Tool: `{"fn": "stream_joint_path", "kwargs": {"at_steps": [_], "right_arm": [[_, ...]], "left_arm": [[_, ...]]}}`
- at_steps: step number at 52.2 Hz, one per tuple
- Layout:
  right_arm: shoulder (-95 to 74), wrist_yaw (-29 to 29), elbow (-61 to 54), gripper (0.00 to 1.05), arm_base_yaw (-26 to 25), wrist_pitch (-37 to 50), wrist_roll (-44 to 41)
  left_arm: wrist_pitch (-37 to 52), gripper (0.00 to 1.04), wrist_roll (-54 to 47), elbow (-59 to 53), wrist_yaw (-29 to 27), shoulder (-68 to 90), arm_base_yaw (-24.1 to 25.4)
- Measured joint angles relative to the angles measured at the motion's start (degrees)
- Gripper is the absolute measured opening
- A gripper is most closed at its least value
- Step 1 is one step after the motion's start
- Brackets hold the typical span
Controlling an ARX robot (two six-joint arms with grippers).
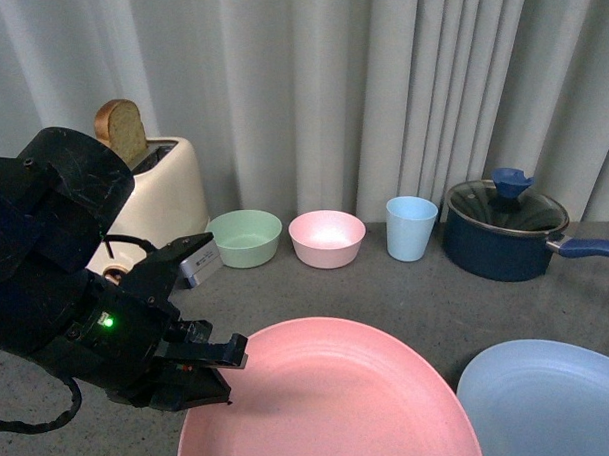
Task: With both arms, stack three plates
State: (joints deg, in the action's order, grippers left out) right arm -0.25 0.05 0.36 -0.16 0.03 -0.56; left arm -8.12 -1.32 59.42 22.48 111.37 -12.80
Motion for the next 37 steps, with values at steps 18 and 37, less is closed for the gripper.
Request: {"fn": "stream_joint_path", "kwargs": {"at_steps": [18,37], "right_arm": [[0.0,0.0,0.0,0.97,0.0,0.0,0.0],[0.0,0.0,0.0,0.97,0.0,0.0,0.0]], "left_arm": [[-0.2,0.04,-0.2,0.6,-0.5,0.8,1.1],[0.5,0.4,0.1,0.9,1.2,-0.5,4.2]]}}
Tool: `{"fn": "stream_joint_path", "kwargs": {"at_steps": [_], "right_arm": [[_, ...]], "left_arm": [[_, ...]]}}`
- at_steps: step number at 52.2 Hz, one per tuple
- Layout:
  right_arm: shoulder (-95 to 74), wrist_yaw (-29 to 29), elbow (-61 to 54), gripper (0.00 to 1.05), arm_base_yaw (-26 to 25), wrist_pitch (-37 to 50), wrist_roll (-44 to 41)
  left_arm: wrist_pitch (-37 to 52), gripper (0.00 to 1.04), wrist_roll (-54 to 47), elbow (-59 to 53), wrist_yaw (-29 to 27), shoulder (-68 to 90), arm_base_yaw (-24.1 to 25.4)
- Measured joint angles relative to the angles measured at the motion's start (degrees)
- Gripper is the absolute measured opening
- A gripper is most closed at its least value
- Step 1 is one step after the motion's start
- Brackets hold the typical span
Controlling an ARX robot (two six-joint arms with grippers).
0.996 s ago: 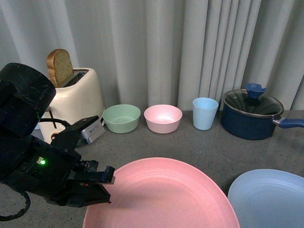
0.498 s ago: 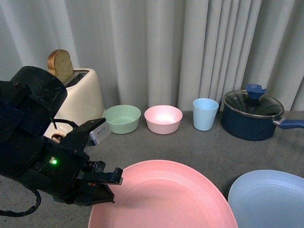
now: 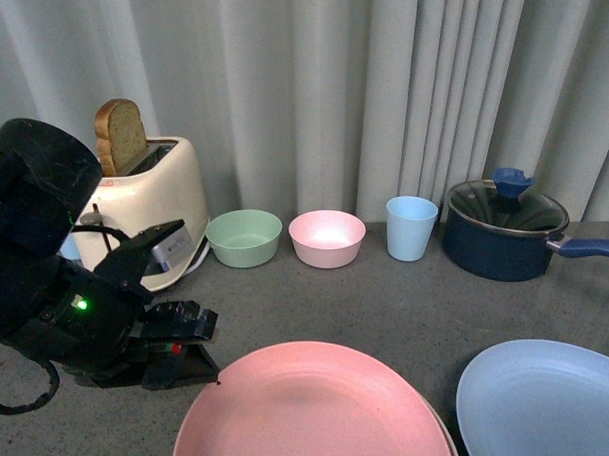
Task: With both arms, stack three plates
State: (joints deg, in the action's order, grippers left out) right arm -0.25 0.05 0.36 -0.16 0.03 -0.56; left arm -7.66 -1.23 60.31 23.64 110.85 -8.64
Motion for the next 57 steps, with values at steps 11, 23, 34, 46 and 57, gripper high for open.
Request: {"fn": "stream_joint_path", "kwargs": {"at_steps": [11,23,34,46,57], "right_arm": [[0.0,0.0,0.0,0.97,0.0,0.0,0.0],[0.0,0.0,0.0,0.97,0.0,0.0,0.0],[0.0,0.0,0.0,0.97,0.0,0.0,0.0],[0.0,0.0,0.0,0.97,0.0,0.0,0.0],[0.0,0.0,0.0,0.97,0.0,0.0,0.0]], "left_arm": [[12.3,0.78,6.5,-6.7,4.8,-11.9,5.5],[24.3,0.97,7.6,-15.7,-1.0,-23.0,7.2],[65.5,0.6,2.7,-34.1,-26.3,-24.3,5.5],[67.3,0.15,2.0,-44.5,-23.8,-34.7,8.5],[67.8,0.04,1.7,-53.3,-23.6,-42.6,8.5]]}}
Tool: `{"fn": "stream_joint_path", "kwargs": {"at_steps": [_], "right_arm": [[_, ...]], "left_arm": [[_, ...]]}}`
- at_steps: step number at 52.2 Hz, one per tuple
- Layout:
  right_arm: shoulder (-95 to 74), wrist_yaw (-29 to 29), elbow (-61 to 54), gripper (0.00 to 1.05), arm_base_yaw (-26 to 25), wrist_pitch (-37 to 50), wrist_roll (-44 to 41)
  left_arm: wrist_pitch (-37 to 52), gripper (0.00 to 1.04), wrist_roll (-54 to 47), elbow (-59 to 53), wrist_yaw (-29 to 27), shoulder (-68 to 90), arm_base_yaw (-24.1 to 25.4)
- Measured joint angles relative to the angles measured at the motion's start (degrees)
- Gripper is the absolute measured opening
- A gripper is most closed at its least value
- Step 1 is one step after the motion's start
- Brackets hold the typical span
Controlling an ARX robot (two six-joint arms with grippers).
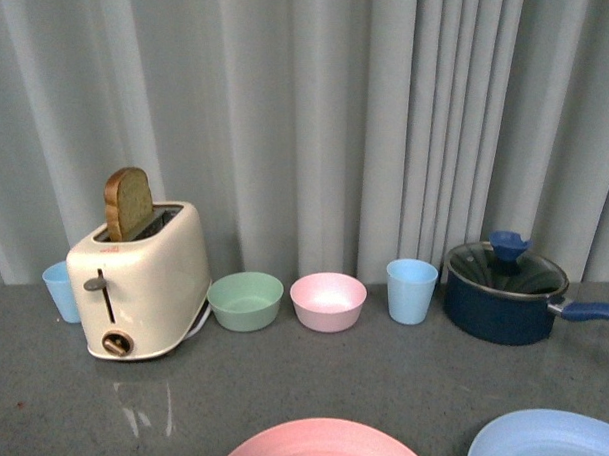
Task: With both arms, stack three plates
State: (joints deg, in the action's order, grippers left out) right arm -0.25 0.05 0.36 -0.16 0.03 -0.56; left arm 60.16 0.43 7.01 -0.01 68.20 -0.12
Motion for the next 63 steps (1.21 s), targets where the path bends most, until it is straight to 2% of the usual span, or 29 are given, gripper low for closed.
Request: {"fn": "stream_joint_path", "kwargs": {"at_steps": [17,39,63], "right_arm": [[0.0,0.0,0.0,0.97,0.0,0.0,0.0],[0.0,0.0,0.0,0.97,0.0,0.0,0.0],[0.0,0.0,0.0,0.97,0.0,0.0,0.0]], "left_arm": [[-11.7,0.04,0.0,-4.8,0.0,-16.7,0.0],[-28.9,0.04,0.0,-5.4,0.0,-36.4,0.0],[-41.3,0.04,0.0,-5.4,0.0,-49.6,0.0]]}}
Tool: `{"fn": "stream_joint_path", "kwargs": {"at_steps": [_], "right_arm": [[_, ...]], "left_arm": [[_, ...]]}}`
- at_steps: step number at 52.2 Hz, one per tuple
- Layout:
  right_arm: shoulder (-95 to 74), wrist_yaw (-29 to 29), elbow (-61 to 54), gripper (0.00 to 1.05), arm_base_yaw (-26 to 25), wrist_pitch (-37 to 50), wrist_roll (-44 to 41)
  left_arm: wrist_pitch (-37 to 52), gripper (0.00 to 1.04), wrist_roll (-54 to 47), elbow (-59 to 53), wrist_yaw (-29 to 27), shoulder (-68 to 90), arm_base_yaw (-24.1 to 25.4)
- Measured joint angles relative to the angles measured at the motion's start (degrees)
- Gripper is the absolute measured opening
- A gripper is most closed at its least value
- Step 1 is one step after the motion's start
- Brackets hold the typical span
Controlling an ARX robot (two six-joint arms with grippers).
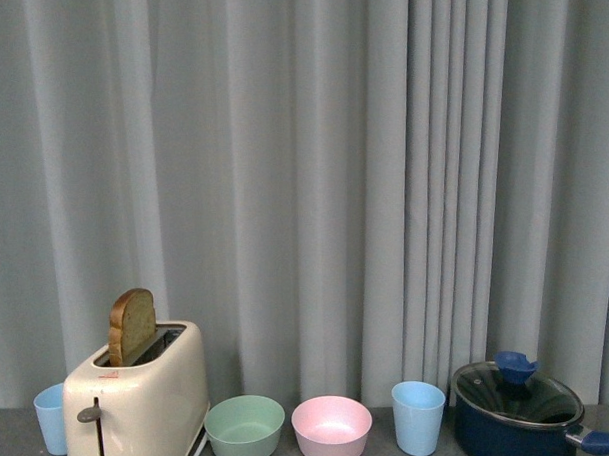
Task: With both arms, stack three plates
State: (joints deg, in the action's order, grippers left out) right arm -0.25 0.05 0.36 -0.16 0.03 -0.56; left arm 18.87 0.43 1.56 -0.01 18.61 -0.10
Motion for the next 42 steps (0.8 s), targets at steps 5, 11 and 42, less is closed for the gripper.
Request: {"fn": "stream_joint_path", "kwargs": {"at_steps": [5,11,42], "right_arm": [[0.0,0.0,0.0,0.97,0.0,0.0,0.0],[0.0,0.0,0.0,0.97,0.0,0.0,0.0],[0.0,0.0,0.0,0.97,0.0,0.0,0.0]], "left_arm": [[-1.9,0.04,0.0,0.0,0.0,-1.8,0.0],[-4.1,0.04,0.0,0.0,0.0,-4.0,0.0],[-18.8,0.09,0.0,0.0,0.0,-18.4,0.0]]}}
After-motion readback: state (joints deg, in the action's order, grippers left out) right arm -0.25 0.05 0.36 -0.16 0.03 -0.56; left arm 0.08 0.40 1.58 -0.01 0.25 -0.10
